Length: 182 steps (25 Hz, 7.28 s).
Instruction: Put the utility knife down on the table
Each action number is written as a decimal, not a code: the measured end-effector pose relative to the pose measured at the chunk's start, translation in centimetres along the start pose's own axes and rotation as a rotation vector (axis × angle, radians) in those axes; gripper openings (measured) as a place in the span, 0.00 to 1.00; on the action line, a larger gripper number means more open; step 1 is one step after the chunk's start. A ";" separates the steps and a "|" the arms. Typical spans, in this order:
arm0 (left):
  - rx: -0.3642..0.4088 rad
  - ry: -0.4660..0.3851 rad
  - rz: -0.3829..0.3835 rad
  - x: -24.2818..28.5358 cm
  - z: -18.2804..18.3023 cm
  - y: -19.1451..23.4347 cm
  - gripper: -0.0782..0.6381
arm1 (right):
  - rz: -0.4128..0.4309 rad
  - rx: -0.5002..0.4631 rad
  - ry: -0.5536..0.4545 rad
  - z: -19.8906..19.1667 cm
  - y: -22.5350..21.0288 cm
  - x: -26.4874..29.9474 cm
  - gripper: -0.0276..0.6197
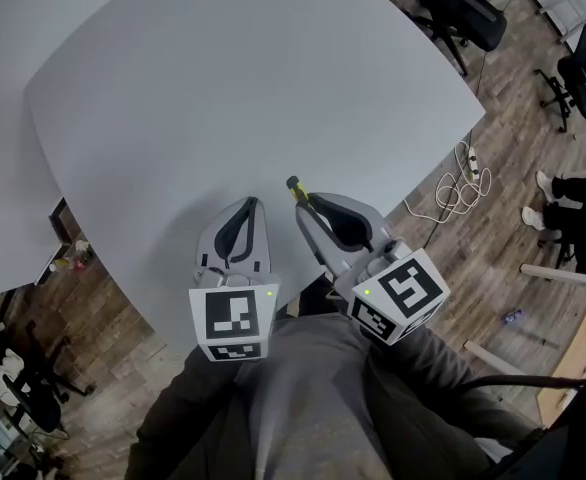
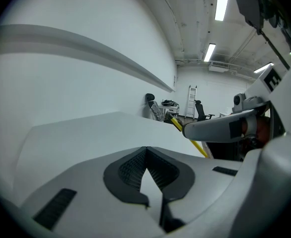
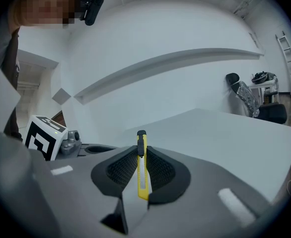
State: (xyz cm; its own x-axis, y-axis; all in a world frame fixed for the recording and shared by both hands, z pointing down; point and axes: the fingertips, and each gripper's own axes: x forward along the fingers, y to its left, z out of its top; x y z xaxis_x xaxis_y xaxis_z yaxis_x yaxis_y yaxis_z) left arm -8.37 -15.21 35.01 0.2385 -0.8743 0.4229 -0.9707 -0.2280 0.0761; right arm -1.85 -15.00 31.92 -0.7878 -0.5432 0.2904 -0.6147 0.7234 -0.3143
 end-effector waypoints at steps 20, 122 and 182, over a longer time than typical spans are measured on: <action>-0.024 0.074 0.203 6.1 2.0 1.5 0.11 | 0.182 0.031 0.043 1.8 -7.2 3.8 0.13; -0.278 0.255 0.117 15.9 -9.2 11.5 0.11 | 0.134 0.148 0.391 -10.3 -10.1 20.0 0.13; -0.040 -0.029 0.187 4.9 3.5 3.2 0.11 | 0.177 -0.091 0.088 3.4 -4.1 8.8 0.05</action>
State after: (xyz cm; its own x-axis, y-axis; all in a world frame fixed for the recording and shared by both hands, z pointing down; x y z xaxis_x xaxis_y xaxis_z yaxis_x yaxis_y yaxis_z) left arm -10.22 -21.70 34.18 0.0545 -0.9119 0.4068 -0.9984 -0.0442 0.0347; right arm -6.36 -24.20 32.69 -0.8740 -0.3680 0.3172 -0.4581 0.8416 -0.2860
